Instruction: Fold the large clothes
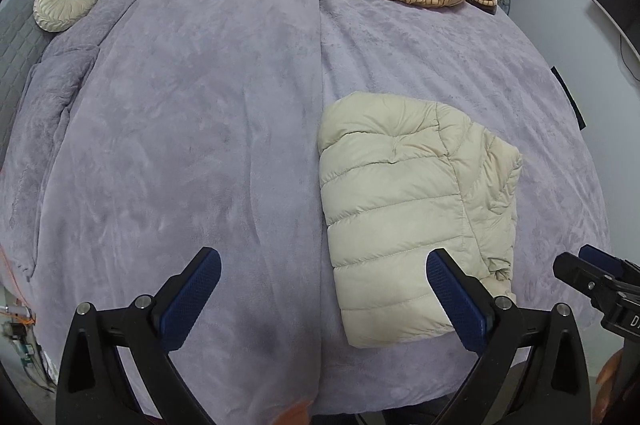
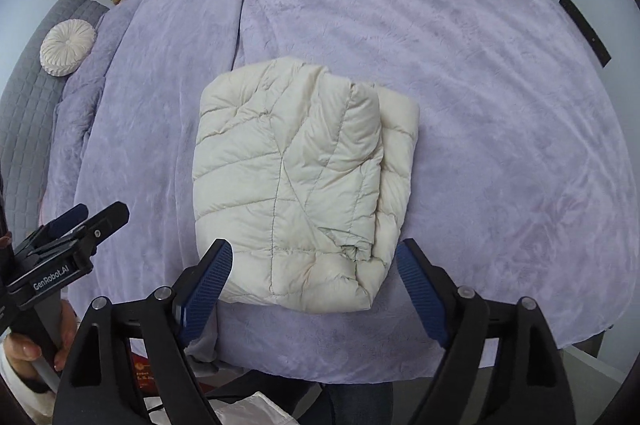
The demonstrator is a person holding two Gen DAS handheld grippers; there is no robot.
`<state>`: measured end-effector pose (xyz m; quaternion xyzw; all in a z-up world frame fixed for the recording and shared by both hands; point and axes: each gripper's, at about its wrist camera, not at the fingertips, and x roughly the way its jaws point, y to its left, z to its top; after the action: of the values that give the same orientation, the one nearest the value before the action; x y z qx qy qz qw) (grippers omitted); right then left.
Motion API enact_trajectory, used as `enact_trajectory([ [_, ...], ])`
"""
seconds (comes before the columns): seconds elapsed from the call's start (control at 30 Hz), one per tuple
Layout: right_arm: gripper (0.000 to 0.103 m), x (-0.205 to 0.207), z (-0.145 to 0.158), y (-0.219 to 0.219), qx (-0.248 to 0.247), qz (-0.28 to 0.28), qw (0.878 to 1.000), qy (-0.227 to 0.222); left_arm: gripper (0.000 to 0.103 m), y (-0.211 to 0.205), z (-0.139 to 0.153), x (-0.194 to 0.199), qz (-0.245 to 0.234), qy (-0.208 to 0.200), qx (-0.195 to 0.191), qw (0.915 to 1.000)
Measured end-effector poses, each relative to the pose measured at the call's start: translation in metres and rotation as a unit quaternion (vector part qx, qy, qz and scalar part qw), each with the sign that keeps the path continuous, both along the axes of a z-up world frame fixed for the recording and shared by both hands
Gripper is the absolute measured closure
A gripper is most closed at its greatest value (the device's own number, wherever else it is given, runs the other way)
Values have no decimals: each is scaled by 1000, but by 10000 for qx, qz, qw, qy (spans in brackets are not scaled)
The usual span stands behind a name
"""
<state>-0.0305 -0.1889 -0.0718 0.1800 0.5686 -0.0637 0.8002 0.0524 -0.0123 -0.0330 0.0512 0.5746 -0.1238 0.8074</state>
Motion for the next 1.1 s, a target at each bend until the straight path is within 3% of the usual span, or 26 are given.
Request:
enact_trajectory([
  [0.2, 16, -2, 34, 6, -350, -340, 9983, -327, 0, 2, 26, -4, 219, -5, -2, 9998],
  [0.43, 16, 1, 65, 22, -775, -183, 9959, -424, 0, 3, 47, -13, 277, -186, 117, 9994],
  [0.73, 16, 0, 74, 32, -995, -163, 9941, -402, 0, 2, 55, -28, 231, -152, 175, 9995],
  [1.1, 15, 0, 78, 37, -1237, -225, 9913, -393, 0, -1, 66, -31, 167, -410, 229, 9988],
])
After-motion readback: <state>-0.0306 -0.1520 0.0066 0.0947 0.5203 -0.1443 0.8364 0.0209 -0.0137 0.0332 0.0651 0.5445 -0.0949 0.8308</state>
